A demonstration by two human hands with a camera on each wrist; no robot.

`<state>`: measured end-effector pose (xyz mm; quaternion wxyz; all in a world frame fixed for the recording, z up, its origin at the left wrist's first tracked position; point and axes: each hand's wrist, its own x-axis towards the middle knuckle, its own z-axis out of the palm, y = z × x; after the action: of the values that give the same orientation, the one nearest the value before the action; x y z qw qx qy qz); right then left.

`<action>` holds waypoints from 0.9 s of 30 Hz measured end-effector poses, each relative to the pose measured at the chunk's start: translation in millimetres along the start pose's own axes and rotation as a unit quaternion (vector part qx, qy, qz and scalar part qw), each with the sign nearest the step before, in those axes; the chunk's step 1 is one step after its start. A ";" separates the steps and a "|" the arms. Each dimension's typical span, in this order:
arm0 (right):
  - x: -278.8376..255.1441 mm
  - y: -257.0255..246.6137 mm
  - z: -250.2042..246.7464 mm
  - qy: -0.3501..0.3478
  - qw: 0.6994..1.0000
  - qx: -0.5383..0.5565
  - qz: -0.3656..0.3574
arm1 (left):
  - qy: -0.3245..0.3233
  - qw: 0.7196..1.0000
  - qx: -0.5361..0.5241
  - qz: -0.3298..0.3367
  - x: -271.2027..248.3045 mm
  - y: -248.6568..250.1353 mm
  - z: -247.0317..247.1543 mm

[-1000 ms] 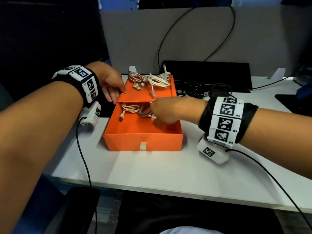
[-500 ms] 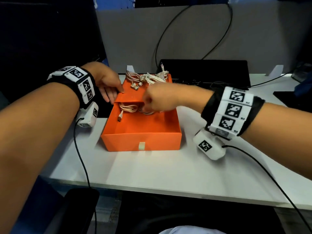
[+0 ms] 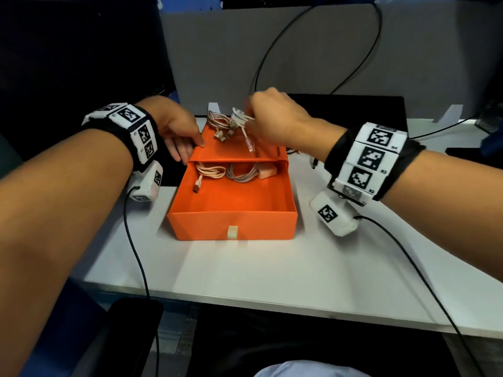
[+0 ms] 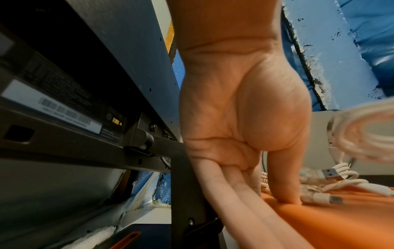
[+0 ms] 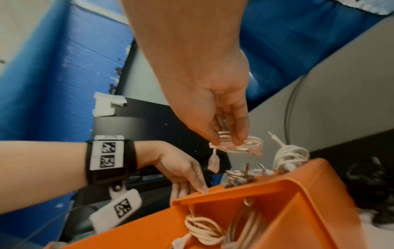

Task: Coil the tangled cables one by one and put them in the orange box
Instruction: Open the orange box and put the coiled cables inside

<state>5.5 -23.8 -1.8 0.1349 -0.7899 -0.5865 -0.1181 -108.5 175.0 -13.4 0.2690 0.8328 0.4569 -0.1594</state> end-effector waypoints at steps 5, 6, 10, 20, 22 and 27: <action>-36.2 -25.9 -11.5 -0.026 0.987 0.042 -0.155 | 0.011 1.000 -0.011 0.017 1.4 -2.7 0.8; -43.3 -32.8 -7.0 -0.057 0.982 0.019 -0.181 | 0.011 1.000 -0.010 0.017 1.1 -2.5 0.9; -52.5 -46.0 23.5 -0.105 0.960 -0.124 -0.230 | 0.007 1.000 0.001 0.002 -0.7 1.6 1.2; -32.8 -52.8 57.7 -0.168 0.936 -0.166 -0.262 | 0.000 1.000 0.004 -0.001 -1.3 2.4 -1.3; -31.2 -52.4 51.7 -0.176 0.945 -0.134 -0.240 | 0.002 1.000 0.000 0.001 -0.8 0.2 -0.8; 0.1 -32.2 10.6 -0.014 0.990 -0.027 -0.138 | 0.003 1.000 -0.007 0.013 0.6 -2.7 0.9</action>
<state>-25.0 -11.1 -9.3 0.0878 -0.7064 -0.6882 -0.1401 -110.6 176.1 -15.3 0.2754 0.8373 0.4478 -0.1502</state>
